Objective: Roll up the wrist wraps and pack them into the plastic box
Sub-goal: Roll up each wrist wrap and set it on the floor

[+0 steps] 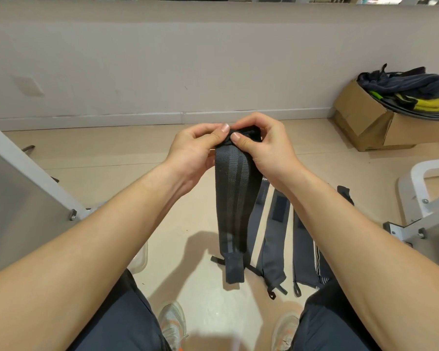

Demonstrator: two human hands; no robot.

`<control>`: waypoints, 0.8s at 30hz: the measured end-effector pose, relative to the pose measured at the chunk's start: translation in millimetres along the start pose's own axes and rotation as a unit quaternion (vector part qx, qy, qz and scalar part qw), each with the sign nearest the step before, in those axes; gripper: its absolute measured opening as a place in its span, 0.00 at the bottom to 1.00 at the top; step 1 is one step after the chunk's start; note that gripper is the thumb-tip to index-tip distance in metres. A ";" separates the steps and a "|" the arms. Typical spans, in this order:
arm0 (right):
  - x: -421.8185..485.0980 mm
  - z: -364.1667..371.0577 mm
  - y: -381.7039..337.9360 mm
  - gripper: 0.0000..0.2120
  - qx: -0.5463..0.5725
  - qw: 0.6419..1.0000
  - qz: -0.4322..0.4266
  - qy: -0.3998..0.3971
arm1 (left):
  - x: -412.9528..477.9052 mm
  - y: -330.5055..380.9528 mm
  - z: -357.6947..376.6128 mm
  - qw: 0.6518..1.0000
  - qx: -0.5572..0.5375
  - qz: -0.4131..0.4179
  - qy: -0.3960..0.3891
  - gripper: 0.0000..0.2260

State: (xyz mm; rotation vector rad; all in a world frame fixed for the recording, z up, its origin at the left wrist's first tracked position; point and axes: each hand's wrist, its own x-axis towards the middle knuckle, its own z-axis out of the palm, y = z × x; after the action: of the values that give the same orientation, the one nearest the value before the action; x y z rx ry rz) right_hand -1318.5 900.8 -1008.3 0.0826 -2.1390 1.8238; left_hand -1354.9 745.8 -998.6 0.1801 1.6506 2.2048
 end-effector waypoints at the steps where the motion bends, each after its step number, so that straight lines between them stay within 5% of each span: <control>1: -0.8 -0.4 -0.5 0.09 0.017 1.000 0.016 -0.006 | -0.1 0.2 -0.9 1.000 -0.009 -0.003 0.002 0.02; 8: -4.6 -2.5 -4.9 0.03 0.156 0.981 0.117 -0.007 | 0.0 2.2 -3.0 1.000 0.000 0.012 -0.004 0.07; 12: -4.1 -3.9 2.4 0.13 0.074 0.980 0.182 -0.011 | 1.6 2.2 -5.1 0.999 0.033 0.027 -0.011 0.10; 19: -3.2 0.1 5.1 0.05 0.096 0.984 0.153 0.004 | 3.9 0.4 -4.8 1.000 0.009 -0.001 -0.011 0.09; 22: -3.7 0.9 6.2 0.05 0.085 0.983 0.162 0.000 | 2.3 -0.6 -5.3 0.991 0.115 -0.041 -0.050 0.04; 24: -4.3 0.6 5.8 0.07 0.075 0.985 0.158 -0.003 | 3.2 -4.3 -7.0 0.980 0.181 -0.054 -0.060 0.13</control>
State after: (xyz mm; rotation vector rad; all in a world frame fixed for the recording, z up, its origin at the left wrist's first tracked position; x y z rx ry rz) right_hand -1316.1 900.6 -1015.1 -0.2298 -2.1108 2.1609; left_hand -1359.2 741.8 -1005.1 0.3062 1.9295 1.7642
